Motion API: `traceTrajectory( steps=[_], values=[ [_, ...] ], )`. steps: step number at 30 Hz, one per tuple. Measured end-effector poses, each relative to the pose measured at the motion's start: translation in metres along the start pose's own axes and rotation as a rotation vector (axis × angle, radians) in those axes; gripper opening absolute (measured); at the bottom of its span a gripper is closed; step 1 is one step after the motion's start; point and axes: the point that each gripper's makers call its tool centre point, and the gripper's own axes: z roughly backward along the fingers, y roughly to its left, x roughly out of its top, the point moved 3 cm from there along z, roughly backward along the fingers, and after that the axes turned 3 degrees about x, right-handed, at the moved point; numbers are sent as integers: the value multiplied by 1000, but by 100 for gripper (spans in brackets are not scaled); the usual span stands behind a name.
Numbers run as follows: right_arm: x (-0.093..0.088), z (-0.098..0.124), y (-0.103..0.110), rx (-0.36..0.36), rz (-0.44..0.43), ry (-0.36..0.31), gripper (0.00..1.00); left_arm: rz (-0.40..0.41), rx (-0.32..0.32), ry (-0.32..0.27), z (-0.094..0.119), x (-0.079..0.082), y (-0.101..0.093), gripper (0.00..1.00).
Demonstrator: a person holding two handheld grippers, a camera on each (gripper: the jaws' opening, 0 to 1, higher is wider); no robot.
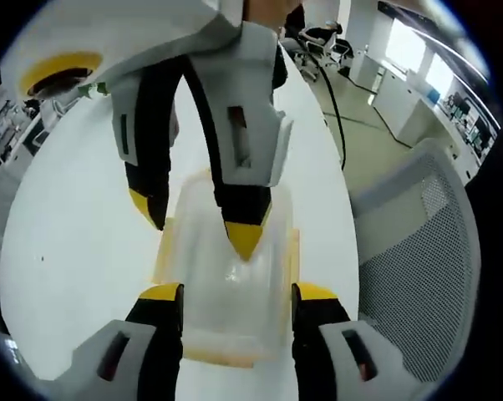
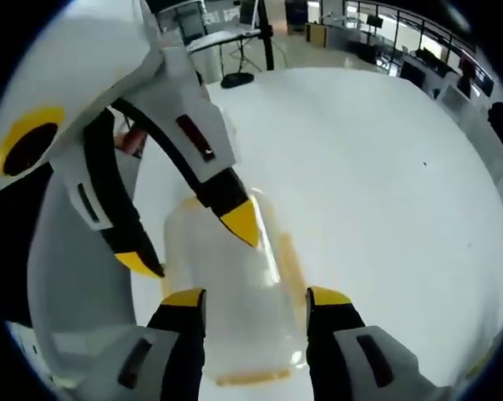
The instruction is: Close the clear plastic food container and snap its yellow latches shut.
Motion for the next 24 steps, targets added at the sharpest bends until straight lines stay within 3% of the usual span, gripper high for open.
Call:
traceTrajectory(
  steps=[8, 11, 15, 24],
  values=[
    [-3, -4, -1, 68, 31, 62, 48, 25, -1, 45, 1, -1, -2, 54],
    [-4, -6, 0, 88, 72, 101, 49, 39, -18, 58, -1, 1, -7, 66],
    [-1, -9, 1, 120, 79, 118, 50, -45, 29, 116, -3, -2, -6, 63],
    [-2, -11, -3, 170, 48, 133, 51, -33, 112, 124, -8, -1, -8, 63]
  ],
)
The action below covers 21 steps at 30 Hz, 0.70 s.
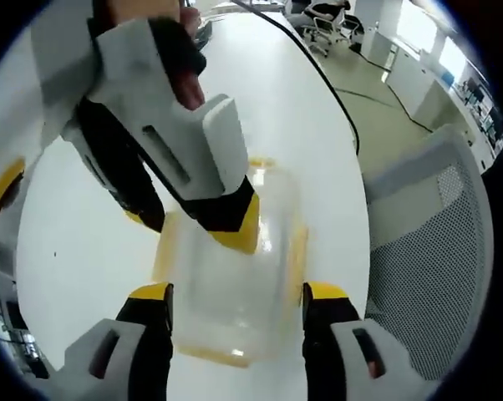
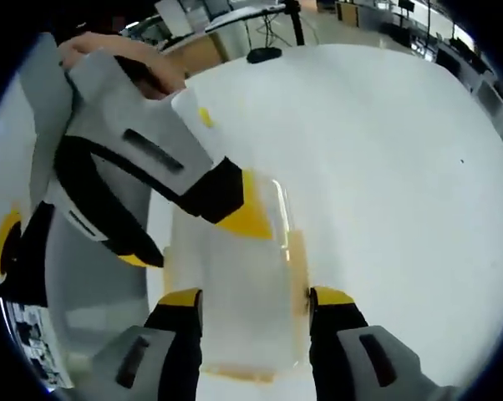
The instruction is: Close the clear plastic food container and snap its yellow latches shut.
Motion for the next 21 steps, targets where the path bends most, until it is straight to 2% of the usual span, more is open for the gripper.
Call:
traceTrajectory(
  steps=[6, 9, 12, 21],
  values=[
    [1, -6, 2, 44, -41, 2, 51, 15, 32, -25, -4, 2, -3, 69],
    [2, -7, 2, 53, -44, 8, 51, 4, 58, -31, -5, 0, -4, 69],
    [1, -7, 3, 58, -44, 10, 51, -64, 80, -25, -6, -3, -5, 69],
    [3, -9, 1, 82, -46, 9, 50, -65, 100, -36, -7, -3, -3, 67]
  ],
)
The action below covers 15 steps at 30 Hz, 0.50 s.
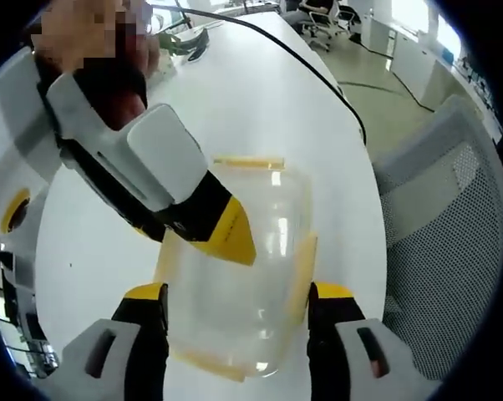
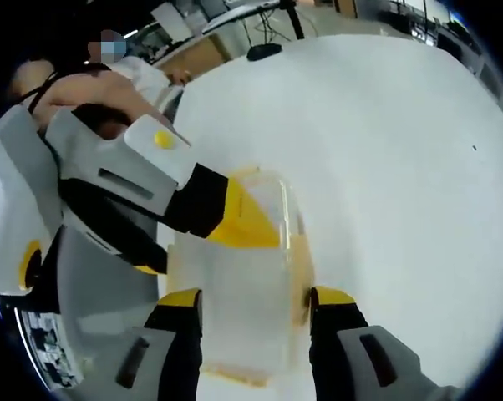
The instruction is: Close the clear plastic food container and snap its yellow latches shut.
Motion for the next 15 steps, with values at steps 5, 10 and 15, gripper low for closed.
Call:
traceTrajectory(
  steps=[5, 10, 15],
  values=[
    [0, 0, 1, 13, -7, 6, 50, -14, 5, 5, 0, 1, 0, 66],
    [-4, -4, 5, 47, -5, 22, 47, -28, 1, 6, -1, 1, -1, 66],
    [1, -3, 4, 55, -4, 29, 47, -42, 14, 22, -1, 1, -2, 64]
  ],
)
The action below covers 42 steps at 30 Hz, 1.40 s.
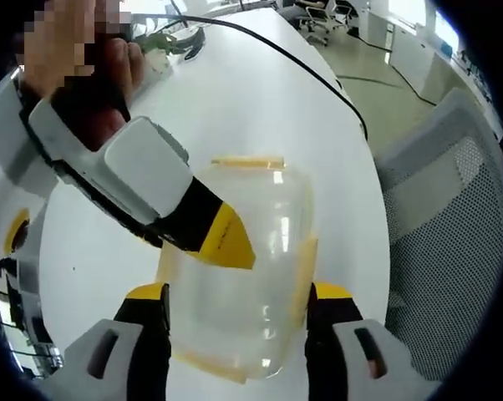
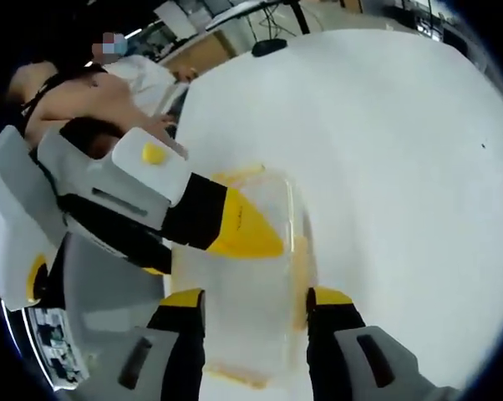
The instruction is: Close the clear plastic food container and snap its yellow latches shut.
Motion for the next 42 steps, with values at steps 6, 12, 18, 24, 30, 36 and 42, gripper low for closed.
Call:
traceTrajectory(
  steps=[6, 12, 18, 24, 30, 36, 42],
  values=[
    [-1, 0, -1, -4, 0, -20, 47, -8, -2, 5, 4, 0, 6, 64],
    [-1, -2, -1, 4, -5, -20, 48, -7, 1, 12, 1, 1, 3, 64],
    [-2, -2, 0, 3, -2, -14, 48, -9, 2, 25, 0, 2, 2, 64],
    [-3, -1, -1, 3, -2, -16, 48, -15, 1, 24, -1, 3, 0, 63],
    [-2, 0, -1, -3, -4, -9, 49, -47, 8, 28, -1, 6, -4, 59],
    [-2, 1, -1, -15, -3, -11, 50, -57, 7, 47, -1, 7, -3, 59],
    [-1, 1, -1, -29, -14, -7, 51, -49, -23, 59, 1, 8, 0, 61]
  ],
)
